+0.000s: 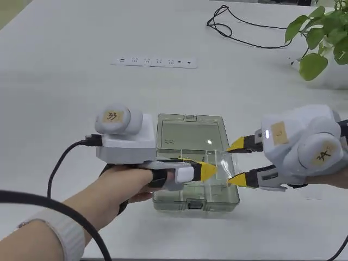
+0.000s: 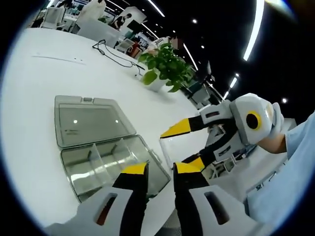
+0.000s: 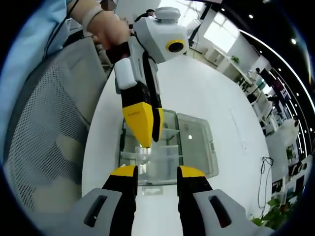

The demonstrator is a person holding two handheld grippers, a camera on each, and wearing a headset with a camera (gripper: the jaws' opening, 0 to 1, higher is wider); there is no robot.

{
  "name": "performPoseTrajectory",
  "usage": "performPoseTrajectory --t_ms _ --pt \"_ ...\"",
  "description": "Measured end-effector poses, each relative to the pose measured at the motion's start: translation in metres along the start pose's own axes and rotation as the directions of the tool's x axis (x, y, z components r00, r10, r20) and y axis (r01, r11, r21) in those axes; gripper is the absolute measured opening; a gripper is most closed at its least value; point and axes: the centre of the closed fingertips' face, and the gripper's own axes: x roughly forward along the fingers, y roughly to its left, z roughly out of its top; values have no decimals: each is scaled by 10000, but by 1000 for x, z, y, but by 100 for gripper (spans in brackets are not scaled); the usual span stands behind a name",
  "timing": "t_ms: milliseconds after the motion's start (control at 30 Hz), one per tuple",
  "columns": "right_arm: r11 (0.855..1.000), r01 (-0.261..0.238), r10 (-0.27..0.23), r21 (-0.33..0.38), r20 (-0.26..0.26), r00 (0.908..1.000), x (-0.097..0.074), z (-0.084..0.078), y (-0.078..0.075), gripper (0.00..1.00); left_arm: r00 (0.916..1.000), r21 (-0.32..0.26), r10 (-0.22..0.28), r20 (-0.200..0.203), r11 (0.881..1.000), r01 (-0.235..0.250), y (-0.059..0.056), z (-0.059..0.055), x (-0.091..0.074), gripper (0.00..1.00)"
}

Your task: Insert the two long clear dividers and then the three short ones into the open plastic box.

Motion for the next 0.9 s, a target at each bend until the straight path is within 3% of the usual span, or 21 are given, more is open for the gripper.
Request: performPoseTrajectory --t_ms 300,433,500,633,733,800,900 --pt "9995 104 -100 -282 129 9999 -1 9 0 32 9999 -651 -62 142 9979 71 -1 -1 3 6" --pt "9981 244 -238 -565 118 9996 -1 12 2 32 9990 -1040 -299 327 9940 331 -5 0 2 1" --pt "9945 307 -307 -1003 22 9995 -1 13 2 32 9985 -1236 -398 382 9913 442 -6 -1 2 0" --pt "9947 310 -306 -976 59 9995 -1 14 3 32 9978 -1472 -496 449 9875 557 -8 -2 1 0" --pt "9867 395 -389 -1578 65 9992 -1 15 4 32 9974 -1621 -580 428 9847 642 -10 -3 1 0" --pt "9868 419 -405 -1566 119 9991 -2 15 4 33 9969 -1730 -618 479 9825 692 -8 -3 -1 0" --pt "9815 434 -398 -1864 233 9989 -2 15 4 34 9976 -1537 -536 441 9863 598 -8 -4 -3 0"
